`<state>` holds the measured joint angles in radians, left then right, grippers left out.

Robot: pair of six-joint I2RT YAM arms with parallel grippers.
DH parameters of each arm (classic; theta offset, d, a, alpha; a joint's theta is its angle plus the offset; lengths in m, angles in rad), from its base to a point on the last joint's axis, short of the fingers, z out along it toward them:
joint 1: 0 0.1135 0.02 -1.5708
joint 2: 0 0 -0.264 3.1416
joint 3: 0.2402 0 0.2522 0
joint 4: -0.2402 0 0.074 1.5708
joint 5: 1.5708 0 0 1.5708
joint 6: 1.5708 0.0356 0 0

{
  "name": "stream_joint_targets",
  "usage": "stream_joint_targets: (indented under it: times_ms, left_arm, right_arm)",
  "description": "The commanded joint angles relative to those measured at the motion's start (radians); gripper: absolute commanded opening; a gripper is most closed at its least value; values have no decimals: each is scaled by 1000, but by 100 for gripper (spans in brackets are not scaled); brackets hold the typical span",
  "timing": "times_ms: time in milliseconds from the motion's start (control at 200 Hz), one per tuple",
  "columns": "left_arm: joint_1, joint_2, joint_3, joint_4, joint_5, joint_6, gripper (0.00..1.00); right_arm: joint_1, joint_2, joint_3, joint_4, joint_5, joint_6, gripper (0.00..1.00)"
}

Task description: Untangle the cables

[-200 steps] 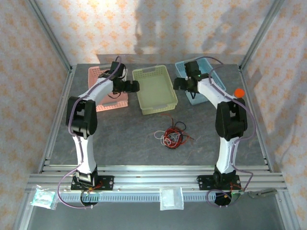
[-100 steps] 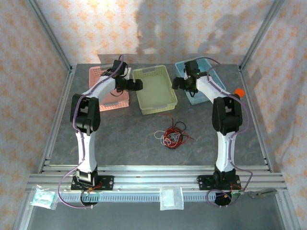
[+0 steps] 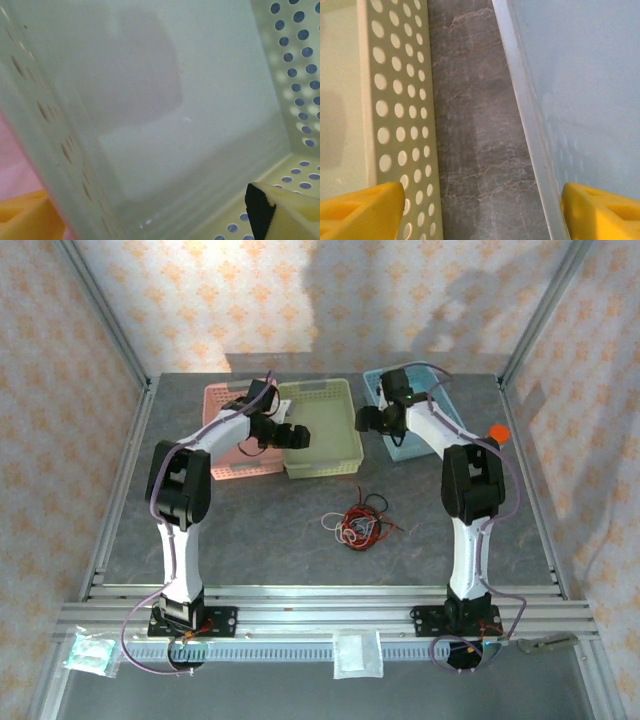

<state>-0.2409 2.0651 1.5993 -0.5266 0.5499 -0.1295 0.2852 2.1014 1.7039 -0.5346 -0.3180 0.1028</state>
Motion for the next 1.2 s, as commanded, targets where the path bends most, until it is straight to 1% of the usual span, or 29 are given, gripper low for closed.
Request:
stream_joint_targets:
  times_ms: [0,180,315,421,511,536,626,691,831,876,936,1096,1197]
  left_arm:
    - [-23,-68,-26,7,69,23,85]
    - [-39,-114,-82,20,84,20,84]
    - [-49,-141,-133,35,95,15,84]
    - [-51,-149,-160,40,49,3,86]
    - [-51,-151,-181,63,3,-20,87]
    - [-50,-181,-184,72,-12,-30,87]
    - [-51,-190,-184,87,-49,-56,87]
    - [-49,-190,-179,94,-81,-74,87]
    - [-46,-196,-174,107,-139,-105,87]
    - [-46,-199,-176,112,-143,-108,87]
    - [-46,-198,-176,113,-141,-110,87]
    - [-46,-193,-191,117,-128,-116,88]
    - [-46,-198,-208,130,-110,-119,89]
  right_arm:
    - [37,-52,-45,-18,-15,7,79]
    - [64,-79,-65,-9,-24,30,76]
    - [85,-87,-71,-10,-38,40,75]
    - [97,-91,-80,-8,-42,49,75]
    - [106,-95,-93,-7,-53,56,71]
    - [110,-97,-97,-7,-56,60,71]
    - [118,-119,-123,1,-54,65,71]
    - [118,-143,-142,1,-20,74,71]
    - [117,-208,-178,-3,143,93,72]
    - [116,-221,-184,-3,172,100,74]
    - [111,-240,-197,8,178,111,77]
    - [92,-276,-248,79,86,129,87]
    - [89,-245,-234,61,49,114,92]
